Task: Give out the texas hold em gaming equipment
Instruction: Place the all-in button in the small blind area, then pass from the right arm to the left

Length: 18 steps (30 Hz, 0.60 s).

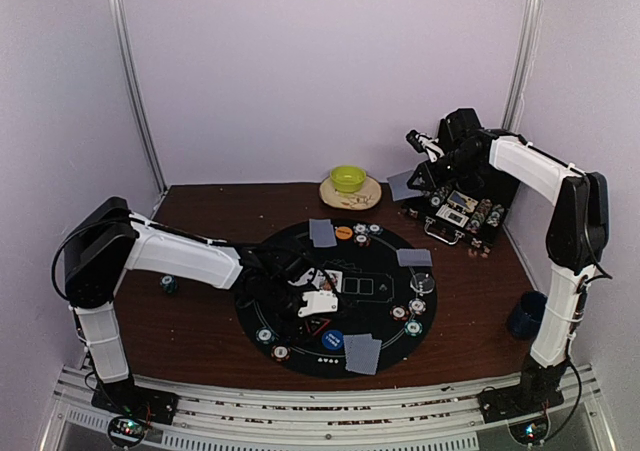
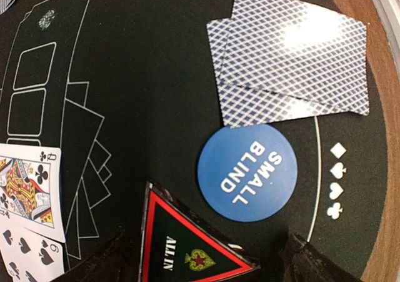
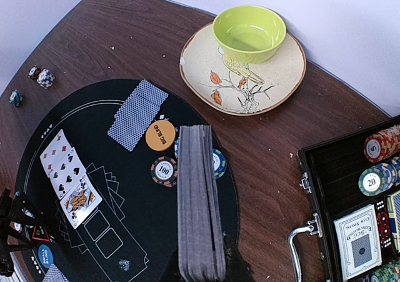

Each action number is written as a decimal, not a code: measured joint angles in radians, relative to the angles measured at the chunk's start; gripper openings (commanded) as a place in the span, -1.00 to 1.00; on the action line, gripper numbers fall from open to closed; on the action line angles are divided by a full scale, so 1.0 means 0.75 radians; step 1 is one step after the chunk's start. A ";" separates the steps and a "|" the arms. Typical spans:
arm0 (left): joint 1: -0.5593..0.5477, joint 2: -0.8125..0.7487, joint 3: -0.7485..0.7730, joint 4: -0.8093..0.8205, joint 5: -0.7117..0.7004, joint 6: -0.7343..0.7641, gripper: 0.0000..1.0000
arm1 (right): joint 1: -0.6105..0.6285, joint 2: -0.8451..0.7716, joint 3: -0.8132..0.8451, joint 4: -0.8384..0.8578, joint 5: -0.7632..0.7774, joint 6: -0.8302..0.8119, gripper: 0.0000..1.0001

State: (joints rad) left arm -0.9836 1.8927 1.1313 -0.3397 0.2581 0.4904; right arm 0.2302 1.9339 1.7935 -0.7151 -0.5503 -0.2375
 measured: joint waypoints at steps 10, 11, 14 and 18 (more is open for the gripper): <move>0.000 -0.070 0.001 -0.005 -0.022 0.025 0.96 | 0.000 0.000 0.001 -0.001 -0.009 0.002 -1.00; 0.001 -0.098 0.002 -0.007 -0.031 0.030 0.96 | 0.000 0.001 0.001 -0.001 -0.015 0.003 -1.00; 0.004 -0.194 0.016 -0.018 -0.077 0.047 0.96 | 0.000 0.006 0.001 -0.001 -0.046 0.017 -1.00; 0.019 -0.328 0.035 -0.012 -0.188 0.080 0.96 | 0.006 0.022 0.001 0.002 -0.093 0.058 -1.00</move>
State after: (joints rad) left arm -0.9695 1.6466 1.1572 -0.3485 0.1173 0.5507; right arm 0.2344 1.9507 1.7943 -0.7139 -0.6201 -0.1940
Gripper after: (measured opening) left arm 0.978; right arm 0.130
